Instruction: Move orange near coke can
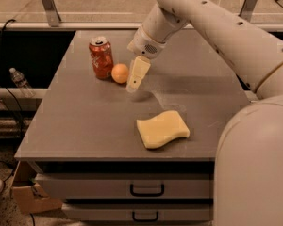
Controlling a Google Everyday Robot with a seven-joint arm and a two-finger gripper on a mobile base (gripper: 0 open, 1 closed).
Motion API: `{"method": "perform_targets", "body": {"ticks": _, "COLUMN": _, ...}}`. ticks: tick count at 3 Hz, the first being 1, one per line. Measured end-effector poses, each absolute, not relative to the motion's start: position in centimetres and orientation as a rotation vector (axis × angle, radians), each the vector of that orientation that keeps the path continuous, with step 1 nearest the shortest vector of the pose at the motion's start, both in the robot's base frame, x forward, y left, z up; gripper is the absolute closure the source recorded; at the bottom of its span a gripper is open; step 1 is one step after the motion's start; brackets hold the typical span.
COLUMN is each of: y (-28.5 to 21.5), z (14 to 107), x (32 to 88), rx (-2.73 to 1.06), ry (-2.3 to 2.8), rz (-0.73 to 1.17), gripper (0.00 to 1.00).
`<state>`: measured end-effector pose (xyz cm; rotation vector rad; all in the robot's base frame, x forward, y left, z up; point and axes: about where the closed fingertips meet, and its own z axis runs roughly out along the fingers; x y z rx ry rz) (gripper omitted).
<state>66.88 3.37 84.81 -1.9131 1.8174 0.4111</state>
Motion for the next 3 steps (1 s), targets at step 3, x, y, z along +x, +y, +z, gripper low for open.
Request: {"method": "perform_targets", "body": {"ticks": 3, "y": -5.5, "z": 87.6, "x": 64.2, "rx": -1.638, "ry": 1.877, "rz": 0.326, "gripper": 0.0}}
